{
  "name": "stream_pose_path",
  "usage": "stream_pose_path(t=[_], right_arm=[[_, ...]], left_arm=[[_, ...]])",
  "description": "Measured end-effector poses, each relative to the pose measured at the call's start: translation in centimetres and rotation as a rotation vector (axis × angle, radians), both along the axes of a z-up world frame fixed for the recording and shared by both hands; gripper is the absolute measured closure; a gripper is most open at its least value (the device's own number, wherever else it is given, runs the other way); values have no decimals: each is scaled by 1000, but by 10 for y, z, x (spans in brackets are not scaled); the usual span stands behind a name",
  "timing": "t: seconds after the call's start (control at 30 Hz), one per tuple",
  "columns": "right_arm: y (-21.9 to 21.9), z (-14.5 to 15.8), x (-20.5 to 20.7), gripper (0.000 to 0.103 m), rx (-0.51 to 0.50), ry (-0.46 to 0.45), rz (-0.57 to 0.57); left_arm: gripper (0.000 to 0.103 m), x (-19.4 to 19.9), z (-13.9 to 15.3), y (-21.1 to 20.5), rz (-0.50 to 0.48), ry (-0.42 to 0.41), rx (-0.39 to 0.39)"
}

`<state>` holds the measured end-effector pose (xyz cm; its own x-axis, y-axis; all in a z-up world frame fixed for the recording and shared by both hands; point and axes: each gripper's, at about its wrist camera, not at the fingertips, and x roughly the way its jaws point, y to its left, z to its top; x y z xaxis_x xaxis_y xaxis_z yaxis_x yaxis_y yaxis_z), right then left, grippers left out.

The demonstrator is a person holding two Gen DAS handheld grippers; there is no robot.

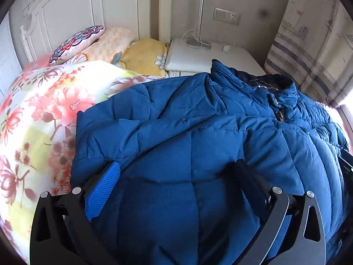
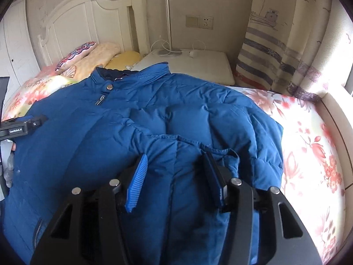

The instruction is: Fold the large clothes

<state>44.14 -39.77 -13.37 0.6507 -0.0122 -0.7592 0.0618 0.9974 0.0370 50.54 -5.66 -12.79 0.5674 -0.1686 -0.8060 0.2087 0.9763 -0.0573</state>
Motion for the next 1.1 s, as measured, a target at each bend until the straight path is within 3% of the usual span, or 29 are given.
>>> stream_pose_path(t=[0.1,0.23,0.3,0.37,0.47,0.53,0.67,0.77,0.83,0.9,1.03,1.1], right_arm=[[-8,14,0,52,21,22,11],[-23,43,12,52,-13,-39,-14],[-34,45,30,52,-18,-20,-35],[-47,36,51,52,-1,22,-41],[-65,-3,76,52,22,167,-47],[-73,-11,77,51,76,153,-36],[-71,-2,69,51,48,139,-38],[-59,25,45,50,17,48,-40],[-39,48,17,50,-12,-37,13],[-18,56,-7,44,-34,-65,81],[13,41,-39,43,-28,-18,172],[21,21,-43,42,-86,43,177]], left_arm=[[4,-2,16,3,-23,8,-48],[4,6,57,14,-21,-63,-94],[4,21,63,18,2,-68,-62],[4,38,53,18,11,-19,-45],[4,59,18,15,12,75,-3],[4,65,-6,16,5,118,-2],[4,60,-2,18,13,79,-13],[4,36,25,24,29,-15,-40],[4,11,42,23,3,-79,-63],[4,-18,49,16,-60,-100,-68],[4,-59,31,-10,-151,-67,-22],[4,-74,15,-25,-190,-60,35]])
